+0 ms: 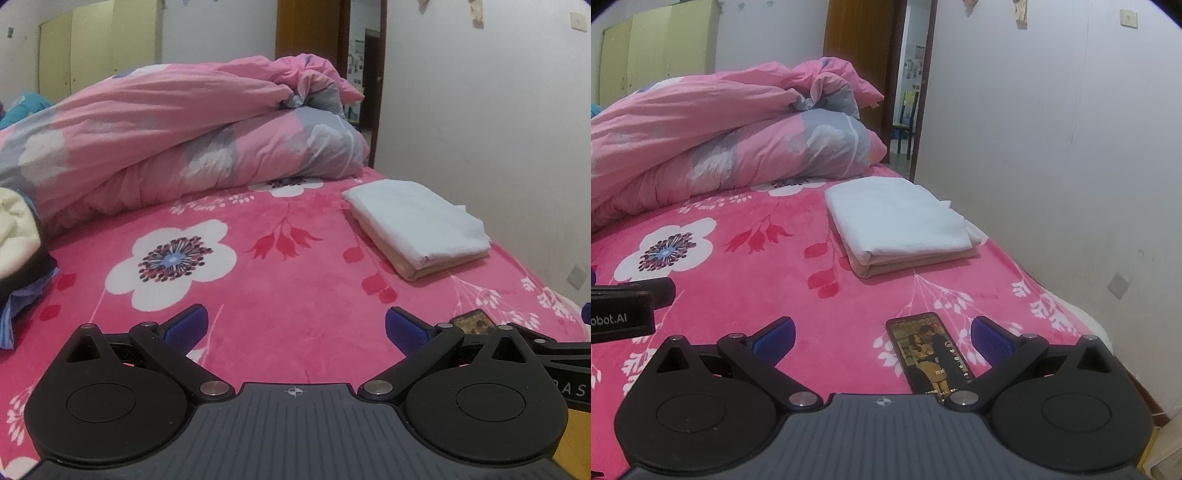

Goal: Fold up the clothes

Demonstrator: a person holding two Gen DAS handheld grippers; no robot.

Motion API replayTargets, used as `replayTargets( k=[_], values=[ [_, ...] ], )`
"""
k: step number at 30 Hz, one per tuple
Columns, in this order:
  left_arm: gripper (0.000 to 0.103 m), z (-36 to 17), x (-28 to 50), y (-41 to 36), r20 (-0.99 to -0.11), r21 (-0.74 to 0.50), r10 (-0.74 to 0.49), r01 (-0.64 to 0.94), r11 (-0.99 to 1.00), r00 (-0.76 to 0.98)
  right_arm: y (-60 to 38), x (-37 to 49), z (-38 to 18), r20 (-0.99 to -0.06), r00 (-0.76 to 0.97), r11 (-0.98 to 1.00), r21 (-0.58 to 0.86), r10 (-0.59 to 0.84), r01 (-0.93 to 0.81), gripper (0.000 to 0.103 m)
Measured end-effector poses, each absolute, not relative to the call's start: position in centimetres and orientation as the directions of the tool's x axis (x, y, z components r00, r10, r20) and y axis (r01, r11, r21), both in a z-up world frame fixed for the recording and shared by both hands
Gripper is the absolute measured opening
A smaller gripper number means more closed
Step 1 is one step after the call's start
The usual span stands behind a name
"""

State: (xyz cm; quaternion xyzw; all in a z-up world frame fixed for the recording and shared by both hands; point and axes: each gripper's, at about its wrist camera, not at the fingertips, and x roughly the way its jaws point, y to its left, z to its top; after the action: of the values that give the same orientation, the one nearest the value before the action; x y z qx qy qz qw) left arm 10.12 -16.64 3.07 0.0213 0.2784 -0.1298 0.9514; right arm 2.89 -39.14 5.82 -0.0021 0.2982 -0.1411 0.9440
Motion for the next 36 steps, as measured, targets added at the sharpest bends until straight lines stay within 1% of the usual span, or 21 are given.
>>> replayTargets(
  k=[11,36],
  values=[
    [0.103,2.94,10.22,-16.26,-0.541,-0.039,-0.239,0.260,0.965,0.806,-38.74,3.34,5.71,-0.563,0.783,0.962,-0.099,-0.264,0.253,0.103],
    [0.103,3.01,10.08,-16.50,-0.520,0.001,-0.224,0.263,0.965,0.824,-38.41,3.57,5.58,-0.569,0.782,0.964,-0.084,-0.254,0.251,0.103]
  ],
)
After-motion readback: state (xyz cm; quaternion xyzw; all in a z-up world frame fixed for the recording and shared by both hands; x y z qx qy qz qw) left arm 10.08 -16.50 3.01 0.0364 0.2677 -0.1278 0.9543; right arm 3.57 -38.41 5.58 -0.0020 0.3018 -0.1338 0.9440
